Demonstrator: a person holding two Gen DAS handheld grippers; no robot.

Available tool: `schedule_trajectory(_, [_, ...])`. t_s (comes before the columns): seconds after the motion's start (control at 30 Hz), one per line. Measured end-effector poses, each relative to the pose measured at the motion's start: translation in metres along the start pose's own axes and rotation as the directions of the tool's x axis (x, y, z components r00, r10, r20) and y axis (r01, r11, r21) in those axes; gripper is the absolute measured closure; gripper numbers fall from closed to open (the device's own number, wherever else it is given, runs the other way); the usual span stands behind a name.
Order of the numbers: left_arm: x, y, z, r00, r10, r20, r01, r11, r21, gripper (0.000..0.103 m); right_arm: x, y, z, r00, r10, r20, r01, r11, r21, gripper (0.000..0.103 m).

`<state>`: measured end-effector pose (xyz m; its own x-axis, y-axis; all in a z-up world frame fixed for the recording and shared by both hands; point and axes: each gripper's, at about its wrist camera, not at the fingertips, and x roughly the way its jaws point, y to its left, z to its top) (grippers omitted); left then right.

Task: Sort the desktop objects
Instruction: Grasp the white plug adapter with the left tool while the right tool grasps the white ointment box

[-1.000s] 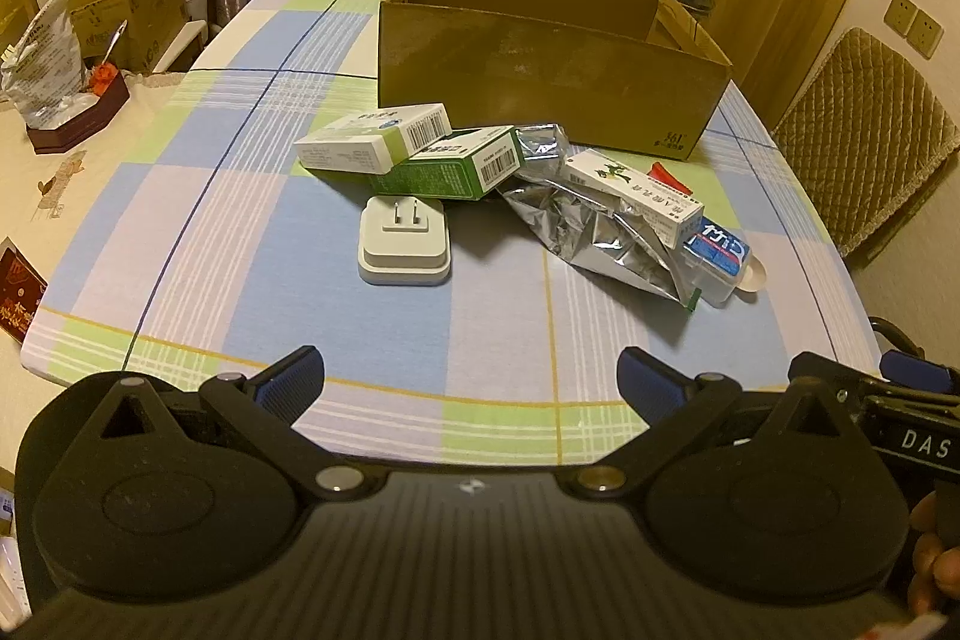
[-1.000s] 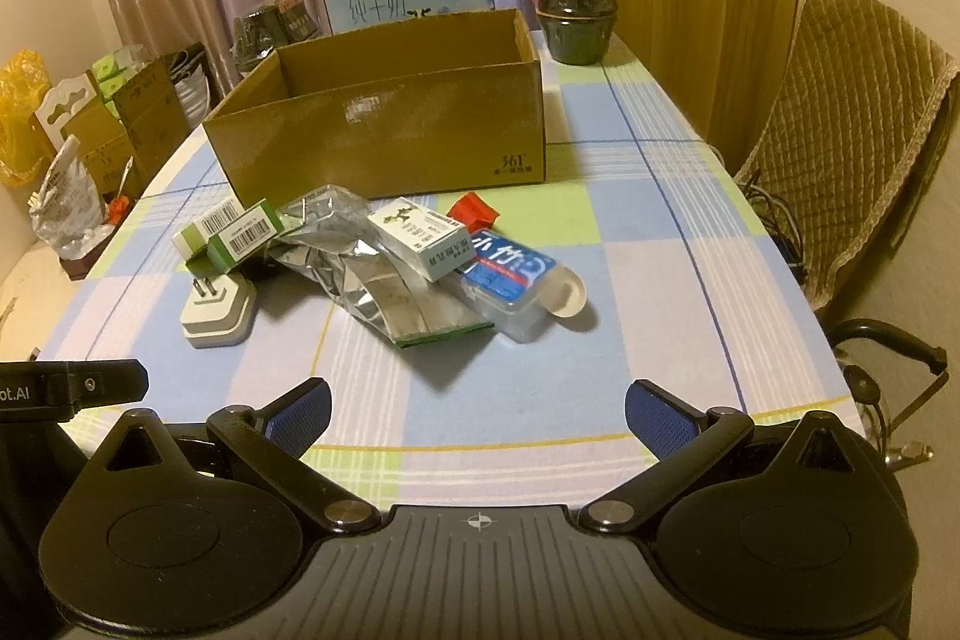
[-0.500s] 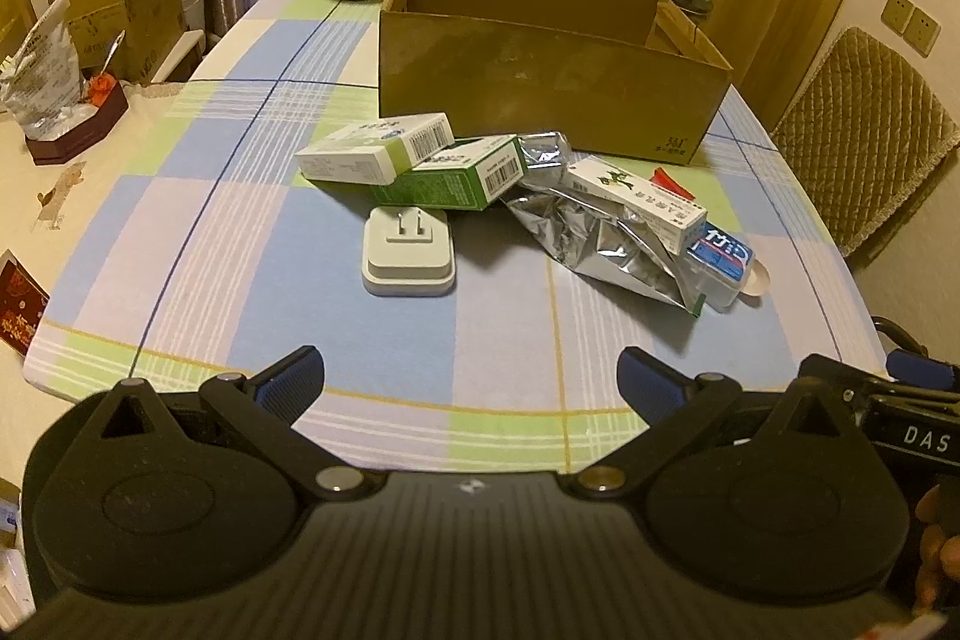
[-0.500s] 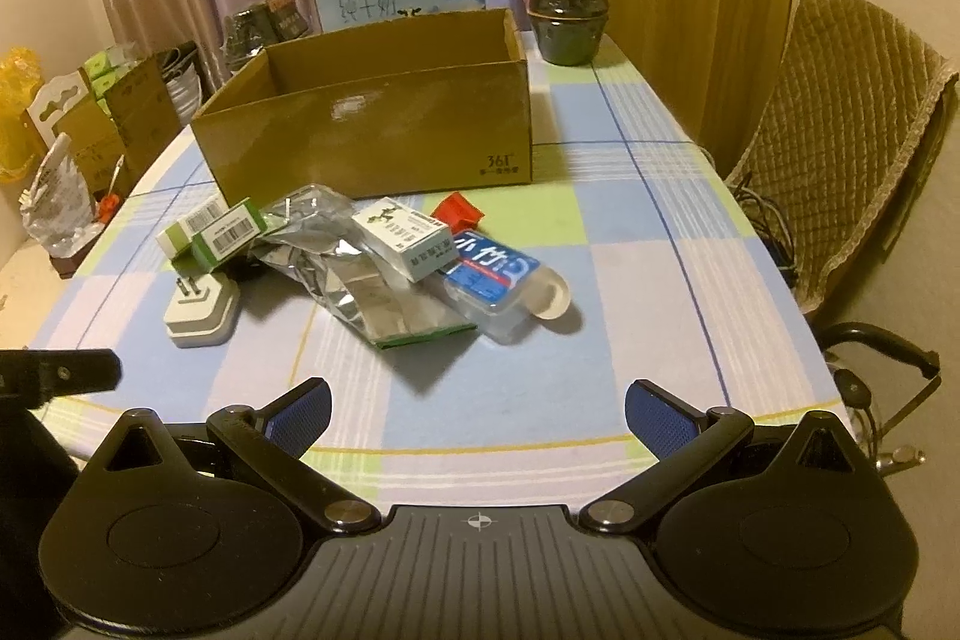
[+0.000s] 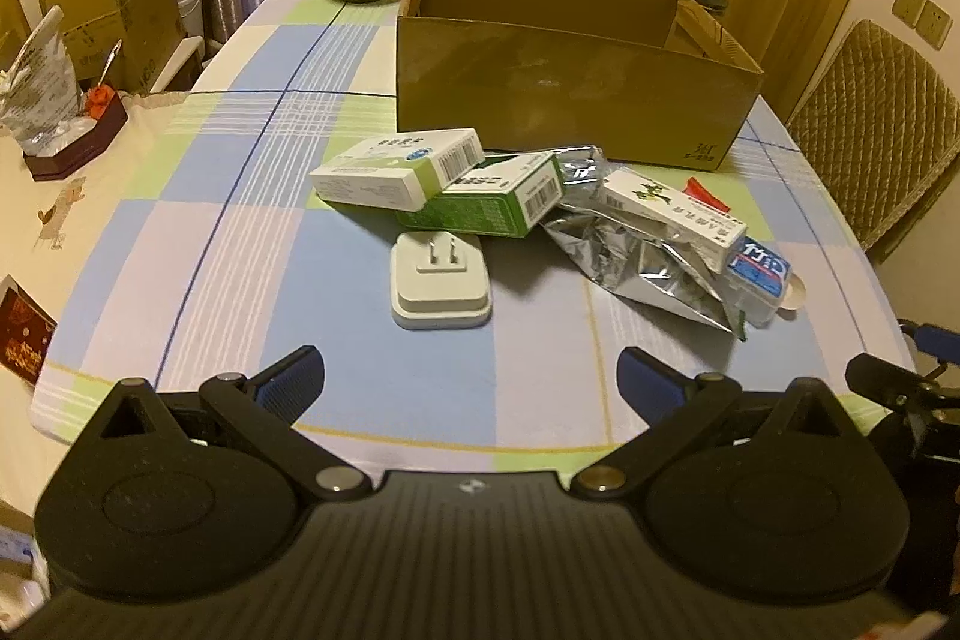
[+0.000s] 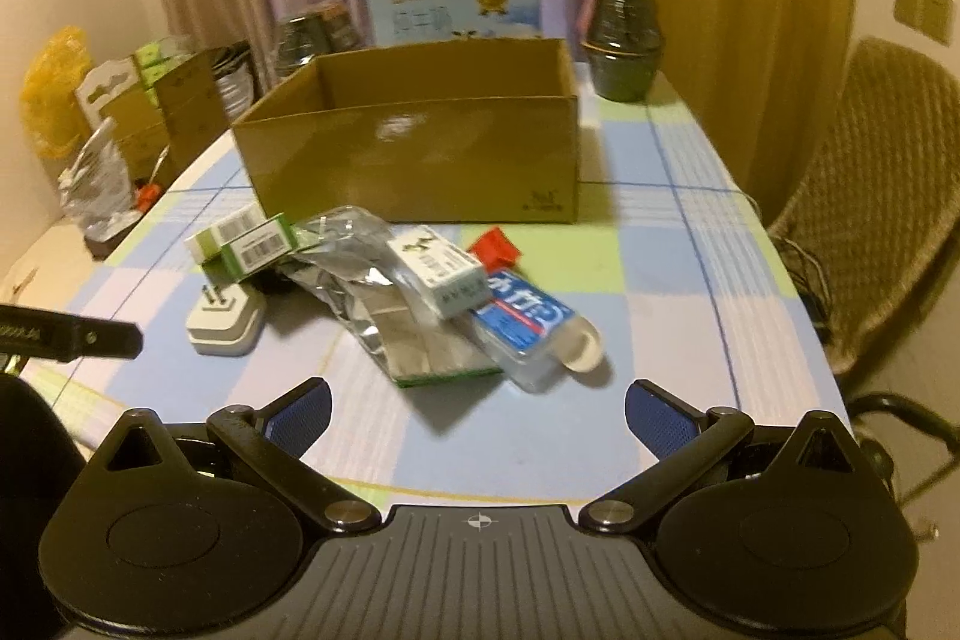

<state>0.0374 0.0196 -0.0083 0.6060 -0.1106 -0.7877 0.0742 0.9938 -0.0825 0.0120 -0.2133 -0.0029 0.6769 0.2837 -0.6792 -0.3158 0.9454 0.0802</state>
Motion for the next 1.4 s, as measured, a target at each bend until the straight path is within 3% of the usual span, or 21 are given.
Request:
schedule_trajectory(0.27, [0.017, 0.005, 0.011, 1.0, 0.008, -0.01, -0.008, 0.998, 0.056, 0.001, 0.019, 0.012, 0.01, 1.0, 0.012, -0.01, -0.013, 0.995, -0.096, 0.002])
schedule_trajectory(0.8, [0.079, 0.01, 0.03, 0.998, 0.032, -0.058, -0.026, 0.995, 0.093, 0.001, 0.071, -0.008, 0.03, 0.999, -0.01, -0.046, 0.004, 0.991, -0.135, 0.003])
schedule_trajectory(1.03, [0.1, 0.012, 0.033, 0.998, 0.031, -0.051, -0.027, 0.997, 0.078, 0.006, 0.097, -0.006, 0.043, 0.999, 0.021, -0.047, -0.028, 0.985, -0.17, 0.019])
schedule_trajectory(1.4, [0.129, 0.014, 0.034, 0.998, 0.024, -0.06, -0.02, 0.997, 0.068, 0.016, 0.131, -0.003, 0.054, 0.997, 0.043, -0.067, -0.056, 0.977, -0.205, 0.029])
